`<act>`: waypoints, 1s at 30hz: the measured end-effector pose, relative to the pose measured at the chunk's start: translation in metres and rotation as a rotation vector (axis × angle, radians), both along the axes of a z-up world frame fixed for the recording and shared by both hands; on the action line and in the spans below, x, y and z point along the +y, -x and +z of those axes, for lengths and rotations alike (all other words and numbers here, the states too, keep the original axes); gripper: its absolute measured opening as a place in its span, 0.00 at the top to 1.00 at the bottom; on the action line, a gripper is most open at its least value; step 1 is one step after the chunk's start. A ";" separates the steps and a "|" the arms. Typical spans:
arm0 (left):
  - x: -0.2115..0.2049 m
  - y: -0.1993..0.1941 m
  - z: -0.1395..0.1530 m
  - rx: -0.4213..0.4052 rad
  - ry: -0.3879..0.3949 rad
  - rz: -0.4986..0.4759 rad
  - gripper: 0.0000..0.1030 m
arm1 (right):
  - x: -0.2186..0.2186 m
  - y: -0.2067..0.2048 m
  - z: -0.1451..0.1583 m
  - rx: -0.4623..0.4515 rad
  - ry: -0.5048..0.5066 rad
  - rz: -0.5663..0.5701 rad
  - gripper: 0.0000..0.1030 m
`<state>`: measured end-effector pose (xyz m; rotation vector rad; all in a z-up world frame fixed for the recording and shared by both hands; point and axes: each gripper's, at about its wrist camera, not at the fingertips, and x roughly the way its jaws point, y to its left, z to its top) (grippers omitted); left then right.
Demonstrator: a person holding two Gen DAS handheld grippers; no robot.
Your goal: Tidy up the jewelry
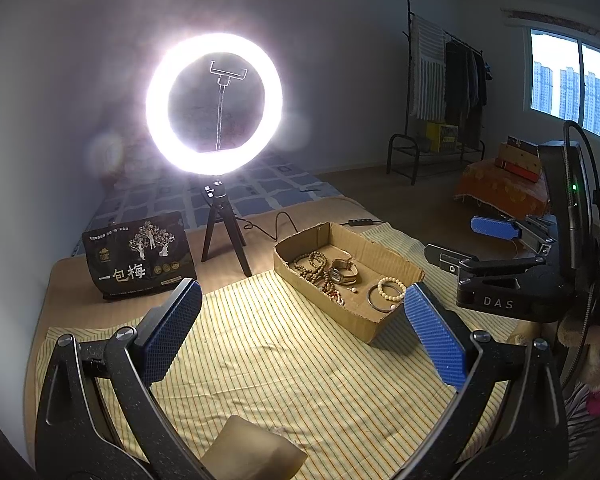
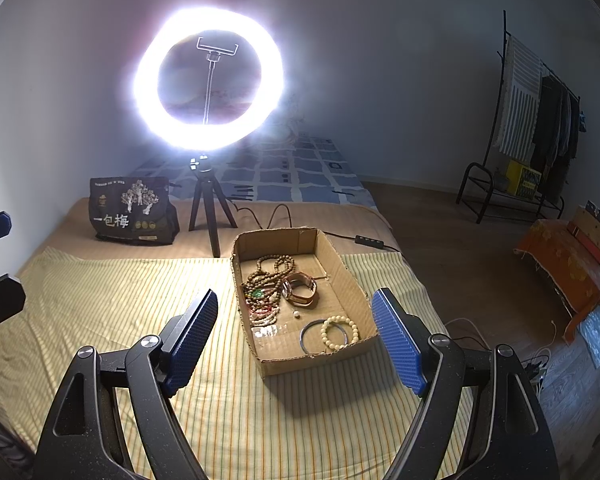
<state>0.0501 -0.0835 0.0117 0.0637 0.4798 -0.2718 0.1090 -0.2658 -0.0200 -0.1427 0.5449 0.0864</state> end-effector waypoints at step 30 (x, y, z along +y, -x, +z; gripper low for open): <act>-0.002 0.003 0.001 0.012 -0.001 -0.001 0.00 | 0.001 -0.001 -0.001 0.003 0.004 0.002 0.23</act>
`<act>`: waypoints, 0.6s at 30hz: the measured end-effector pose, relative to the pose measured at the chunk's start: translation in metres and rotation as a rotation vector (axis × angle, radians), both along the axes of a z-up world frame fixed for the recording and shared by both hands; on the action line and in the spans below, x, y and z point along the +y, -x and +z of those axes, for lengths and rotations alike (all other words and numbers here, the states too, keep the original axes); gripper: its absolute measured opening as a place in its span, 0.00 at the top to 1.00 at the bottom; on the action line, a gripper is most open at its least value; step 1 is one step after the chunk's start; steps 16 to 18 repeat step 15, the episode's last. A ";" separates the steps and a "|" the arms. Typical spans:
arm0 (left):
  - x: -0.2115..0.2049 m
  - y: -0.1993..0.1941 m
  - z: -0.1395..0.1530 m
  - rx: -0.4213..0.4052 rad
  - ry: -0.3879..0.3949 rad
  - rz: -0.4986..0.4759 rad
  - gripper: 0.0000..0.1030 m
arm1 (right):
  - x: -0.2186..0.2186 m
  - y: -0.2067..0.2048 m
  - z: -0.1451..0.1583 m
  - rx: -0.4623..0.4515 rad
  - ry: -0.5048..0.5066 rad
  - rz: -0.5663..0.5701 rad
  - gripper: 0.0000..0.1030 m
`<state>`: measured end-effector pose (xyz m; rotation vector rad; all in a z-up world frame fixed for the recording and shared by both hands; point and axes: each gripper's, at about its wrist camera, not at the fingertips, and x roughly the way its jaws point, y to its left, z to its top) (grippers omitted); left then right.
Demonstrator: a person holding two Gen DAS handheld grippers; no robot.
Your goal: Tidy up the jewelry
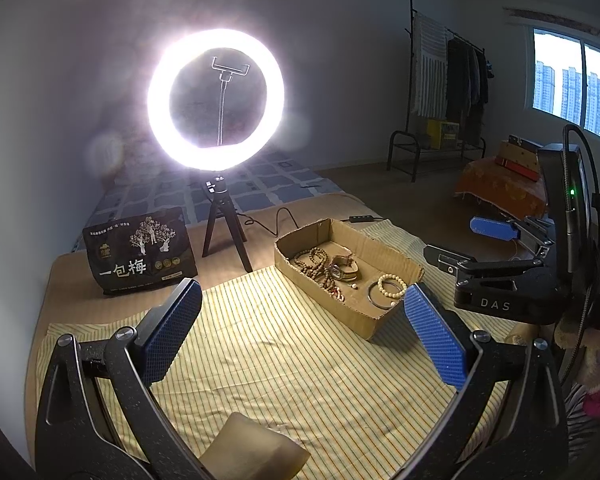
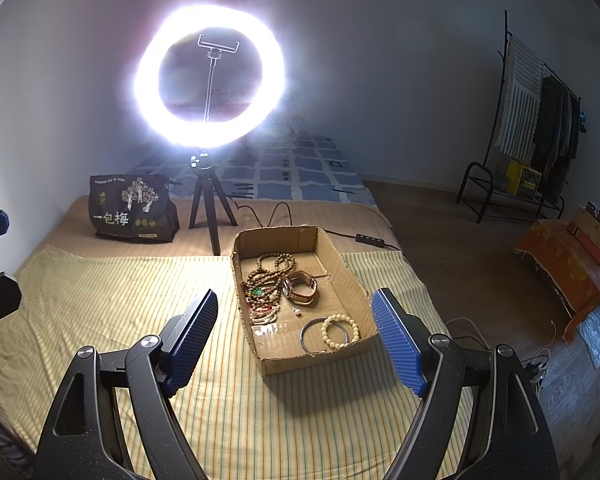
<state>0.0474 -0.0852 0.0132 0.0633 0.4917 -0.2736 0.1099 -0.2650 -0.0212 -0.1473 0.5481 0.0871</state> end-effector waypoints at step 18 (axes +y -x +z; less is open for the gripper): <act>0.002 0.003 -0.001 -0.017 -0.005 0.014 0.00 | 0.001 0.001 -0.005 0.005 0.004 0.004 0.23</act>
